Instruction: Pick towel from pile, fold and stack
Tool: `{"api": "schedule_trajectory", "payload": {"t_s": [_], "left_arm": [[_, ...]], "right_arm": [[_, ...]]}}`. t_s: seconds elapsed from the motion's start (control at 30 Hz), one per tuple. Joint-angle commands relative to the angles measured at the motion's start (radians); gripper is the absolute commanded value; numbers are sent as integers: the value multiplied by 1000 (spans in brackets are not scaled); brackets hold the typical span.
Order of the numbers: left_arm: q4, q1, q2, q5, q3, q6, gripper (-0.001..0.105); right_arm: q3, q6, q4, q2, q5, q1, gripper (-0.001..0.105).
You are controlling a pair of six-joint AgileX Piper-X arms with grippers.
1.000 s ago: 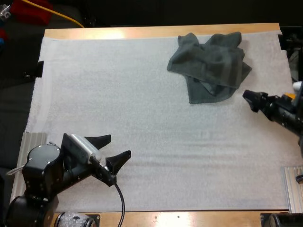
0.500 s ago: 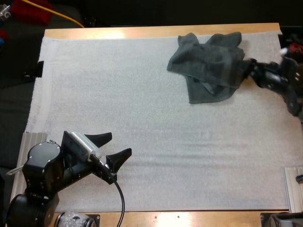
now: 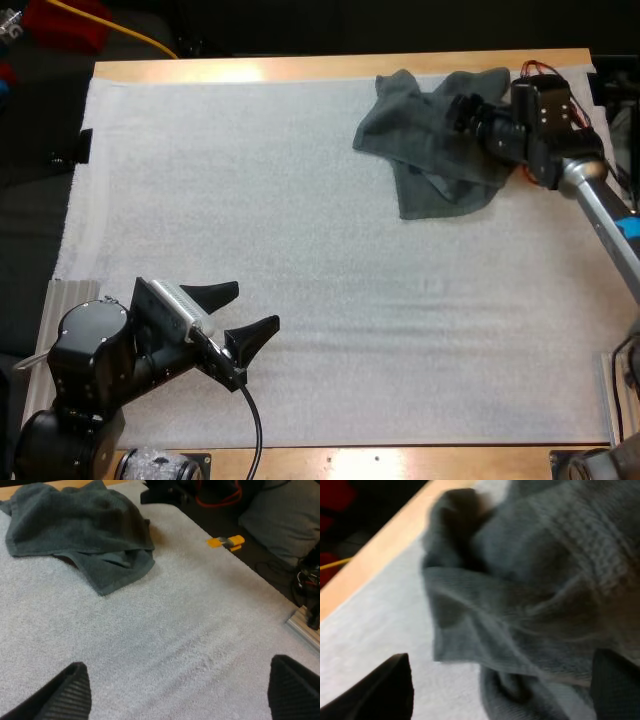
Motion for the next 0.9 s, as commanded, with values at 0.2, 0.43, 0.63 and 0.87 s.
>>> {"api": "schedule_trajectory", "payload": {"t_s": [0.2, 0.43, 0.63, 0.87], "left_arm": [[-10, -4, 1, 41, -10, -10, 71], [-10, -4, 1, 79, -10, -33, 71], [-7, -4, 1, 117, -10, -34, 71], [-7, -4, 1, 122, -10, -34, 71]], "right_arm": [[-29, 49, -2, 96, 71, -4, 71], [-30, 114, -72, 176, 70, -5, 55], [-36, 126, -111, 218, 78, -5, 49], [-36, 126, -113, 220, 75, -5, 9]]}}
